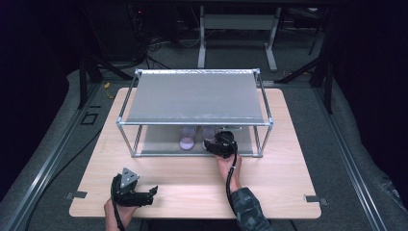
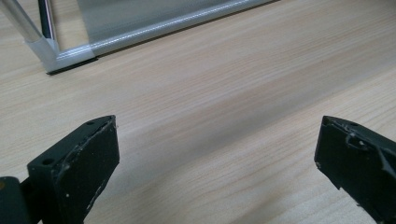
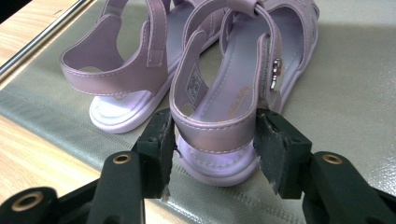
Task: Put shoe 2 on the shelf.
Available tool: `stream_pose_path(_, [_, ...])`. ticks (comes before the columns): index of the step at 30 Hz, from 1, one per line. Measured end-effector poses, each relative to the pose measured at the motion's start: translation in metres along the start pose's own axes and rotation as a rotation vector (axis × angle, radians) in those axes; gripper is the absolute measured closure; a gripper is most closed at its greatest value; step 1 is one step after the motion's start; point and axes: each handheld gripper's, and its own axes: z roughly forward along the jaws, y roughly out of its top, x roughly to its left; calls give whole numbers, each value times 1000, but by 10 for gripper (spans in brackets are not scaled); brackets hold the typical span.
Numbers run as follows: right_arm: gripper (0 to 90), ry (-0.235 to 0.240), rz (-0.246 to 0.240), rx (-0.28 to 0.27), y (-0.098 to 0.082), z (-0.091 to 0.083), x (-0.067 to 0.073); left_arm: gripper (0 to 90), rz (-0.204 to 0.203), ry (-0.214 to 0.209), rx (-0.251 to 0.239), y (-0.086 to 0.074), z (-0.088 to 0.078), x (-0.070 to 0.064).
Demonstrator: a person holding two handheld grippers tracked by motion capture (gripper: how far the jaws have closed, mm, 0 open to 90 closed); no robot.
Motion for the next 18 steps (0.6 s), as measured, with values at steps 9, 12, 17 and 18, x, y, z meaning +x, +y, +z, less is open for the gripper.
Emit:
stream_pose_path(9, [412, -18, -18, 6, 1, -4, 2, 0, 4, 2, 1, 1, -1, 0])
stream_pose_path(12, [378, -17, -48, -4, 1, -9, 3, 0, 0, 5, -2, 1, -3, 2])
stream_pose_path(17, [265, -40, -72, -6, 0, -25, 6, 0, 3, 4, -2, 3, -3, 1])
stream_pose_path(18, [248, -28, -74, 1, 0, -29, 7, 0, 4, 4, -4, 3, -3, 1])
